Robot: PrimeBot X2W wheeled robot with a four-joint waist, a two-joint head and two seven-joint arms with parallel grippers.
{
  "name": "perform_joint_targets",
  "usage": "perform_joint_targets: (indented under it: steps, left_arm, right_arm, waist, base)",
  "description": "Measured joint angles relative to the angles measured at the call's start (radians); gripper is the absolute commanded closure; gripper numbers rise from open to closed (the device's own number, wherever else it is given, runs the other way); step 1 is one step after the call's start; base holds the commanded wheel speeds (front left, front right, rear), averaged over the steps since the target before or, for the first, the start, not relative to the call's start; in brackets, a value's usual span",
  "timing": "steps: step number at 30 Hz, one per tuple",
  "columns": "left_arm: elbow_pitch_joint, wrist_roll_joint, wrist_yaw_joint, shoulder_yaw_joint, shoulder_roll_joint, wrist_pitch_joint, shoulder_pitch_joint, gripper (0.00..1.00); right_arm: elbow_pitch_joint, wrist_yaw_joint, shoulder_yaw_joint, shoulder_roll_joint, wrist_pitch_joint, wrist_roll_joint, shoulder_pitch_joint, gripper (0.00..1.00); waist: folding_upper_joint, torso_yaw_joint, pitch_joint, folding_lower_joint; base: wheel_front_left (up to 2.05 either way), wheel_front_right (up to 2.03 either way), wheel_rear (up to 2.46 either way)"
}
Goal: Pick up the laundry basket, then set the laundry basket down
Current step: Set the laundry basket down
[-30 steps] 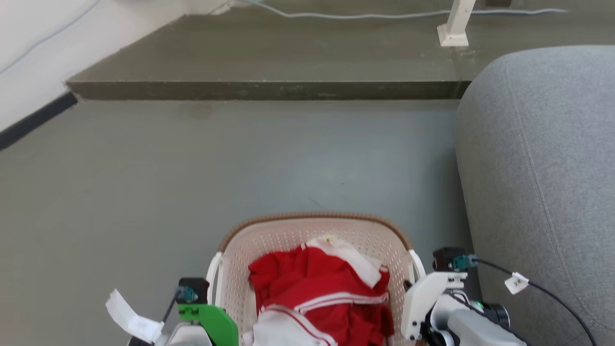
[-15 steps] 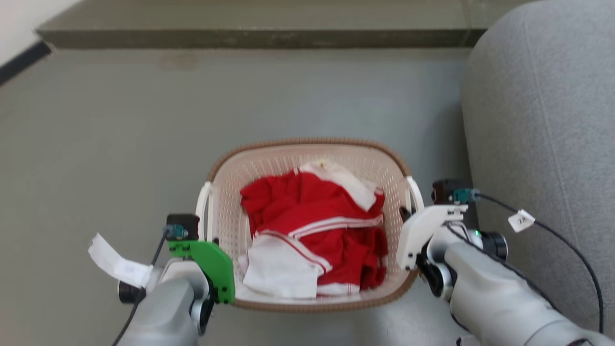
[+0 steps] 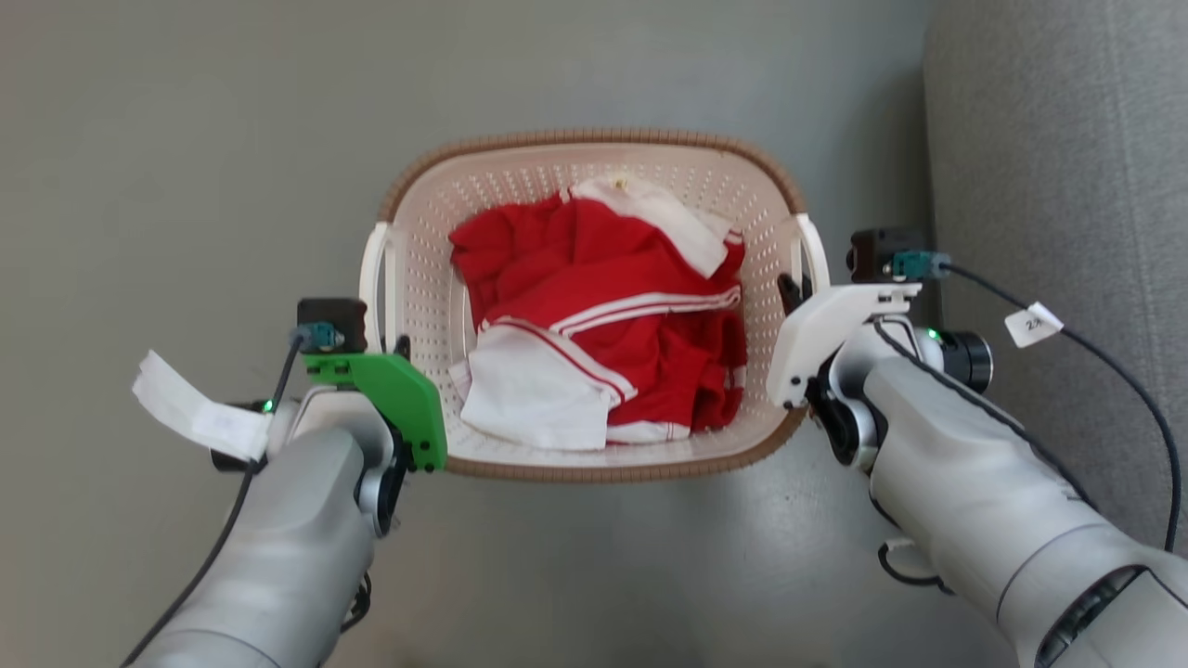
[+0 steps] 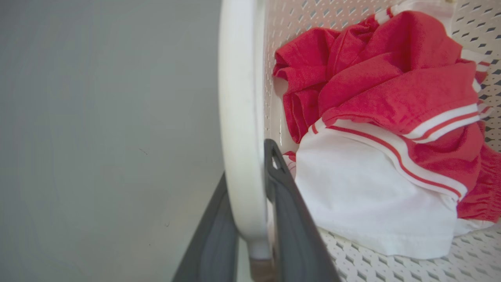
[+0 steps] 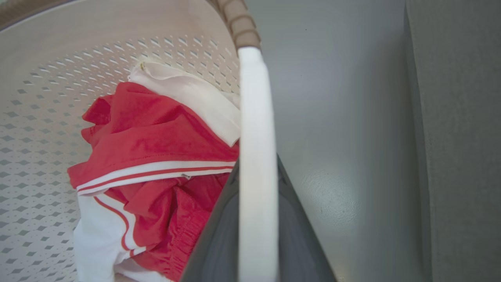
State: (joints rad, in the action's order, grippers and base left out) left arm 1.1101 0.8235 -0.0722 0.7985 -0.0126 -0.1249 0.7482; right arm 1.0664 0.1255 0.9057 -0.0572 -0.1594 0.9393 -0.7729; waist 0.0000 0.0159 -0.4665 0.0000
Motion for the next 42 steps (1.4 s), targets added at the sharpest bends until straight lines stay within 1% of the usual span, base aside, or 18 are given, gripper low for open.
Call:
perform_joint_targets:
  steps: [23, 27, 33, 42]
  left_arm:
    - [0.005, -0.032, -0.012, -0.022, -0.001, -0.046, 0.234, 1.00]
    - [0.008, -0.035, -0.016, -0.022, 0.000, -0.055, 0.256, 1.00]
    - [0.012, -0.036, -0.016, -0.021, 0.001, -0.066, 0.263, 1.00]
    - [0.016, -0.036, -0.016, -0.018, 0.000, -0.076, 0.280, 1.00]
  right_arm:
    - [0.044, 0.000, -0.030, -0.006, -0.044, -0.019, -0.240, 1.00]
    - [0.052, 0.000, -0.032, -0.005, -0.053, -0.026, -0.263, 1.00]
    - [0.061, 0.000, -0.032, -0.005, -0.062, -0.026, -0.271, 1.00]
    - [0.065, 0.000, -0.032, -0.005, -0.070, -0.026, -0.290, 1.00]
  waist:
    - [0.0000, 0.012, -0.326, 0.0002]
    - [0.0000, 0.015, -0.375, 0.0002]
    - [0.0000, 0.020, -0.426, 0.0002]
    - [0.0000, 0.019, -0.465, 0.0001]
  base:
    - [0.00, 0.00, 0.00]
    - [0.00, 0.00, 0.00]
    - [0.00, 0.00, 0.00]
    - [0.00, 0.00, 0.00]
